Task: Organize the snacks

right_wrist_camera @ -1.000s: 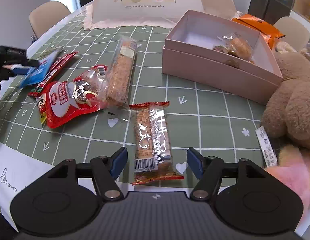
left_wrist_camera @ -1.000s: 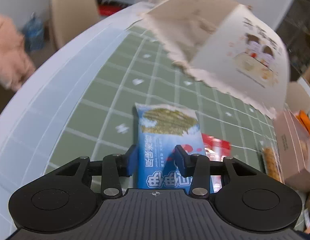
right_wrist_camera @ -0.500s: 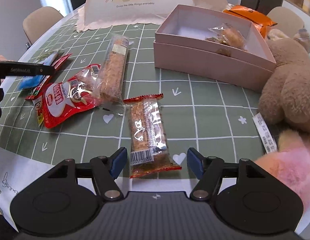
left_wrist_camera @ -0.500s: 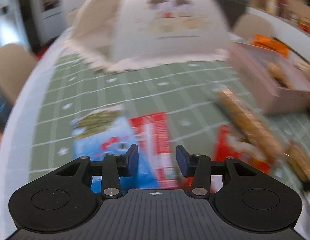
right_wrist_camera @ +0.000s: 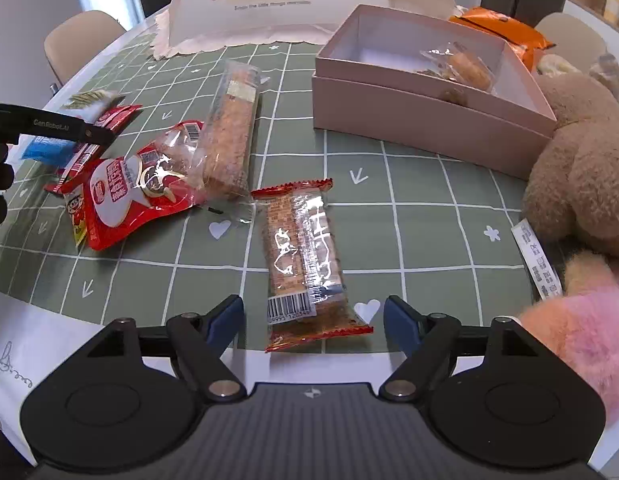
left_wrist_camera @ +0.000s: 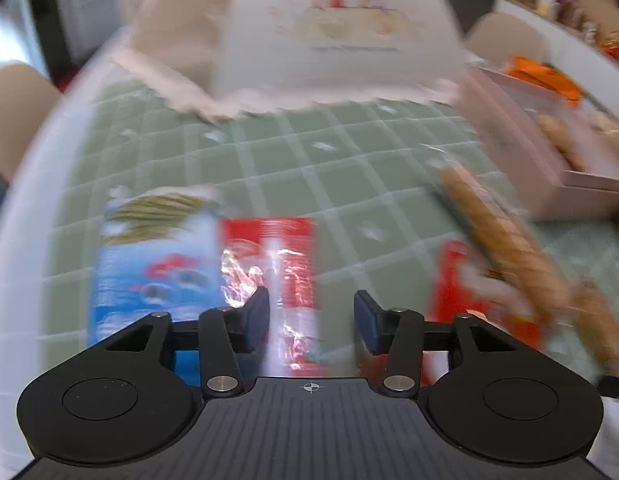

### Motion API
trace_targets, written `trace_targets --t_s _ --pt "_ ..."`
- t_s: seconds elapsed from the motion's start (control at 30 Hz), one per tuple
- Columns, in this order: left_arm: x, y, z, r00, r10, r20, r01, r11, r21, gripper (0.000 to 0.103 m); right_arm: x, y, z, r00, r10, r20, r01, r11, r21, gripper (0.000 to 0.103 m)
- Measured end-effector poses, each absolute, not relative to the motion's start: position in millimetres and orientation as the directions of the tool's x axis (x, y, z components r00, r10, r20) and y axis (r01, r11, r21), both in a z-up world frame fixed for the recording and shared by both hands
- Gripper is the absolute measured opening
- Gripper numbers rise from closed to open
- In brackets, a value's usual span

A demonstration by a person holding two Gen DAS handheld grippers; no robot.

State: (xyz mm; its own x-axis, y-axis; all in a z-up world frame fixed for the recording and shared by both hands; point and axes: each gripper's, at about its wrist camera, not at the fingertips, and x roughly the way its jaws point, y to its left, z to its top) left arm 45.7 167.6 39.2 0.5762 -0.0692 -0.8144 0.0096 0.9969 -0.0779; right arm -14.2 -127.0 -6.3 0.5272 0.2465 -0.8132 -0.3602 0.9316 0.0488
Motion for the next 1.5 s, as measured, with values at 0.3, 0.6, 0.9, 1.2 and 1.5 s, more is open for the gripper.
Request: trace_targets --t_s 0.3,0.6,0.9,1.2,1.5 --pt "22 133 49 0.53 -0.25 -0.81 0.157 0.968 -0.196 0.05 -18 -125 -8 0.543 0.236 -0.806 -0.363 0.931 0.029 0.081" --pt "-29 147 73 0.542 -0.178 -0.821 0.064 0.983 -0.171 0.049 -17 -126 -10 0.554 0.232 -0.8 -0.349 0.937 0.03 0.09" --pt "-34 123 55 0.529 -0.016 -0.848 0.118 0.991 0.055 0.051 -11 -117 -11 0.552 0.234 -0.801 -0.355 0.934 0.028 0.092" --pt "-45 182 61 0.507 -0.105 -0.855 -0.151 0.966 -0.208 0.048 -31 -97 11 0.595 0.304 -0.744 -0.489 0.872 -0.035 0.091" --pt "-72 185 46 0.496 -0.268 -0.826 -0.258 0.863 -0.435 0.048 -37 -13 23 0.463 0.504 -0.73 -0.788 0.611 -0.079 0.056"
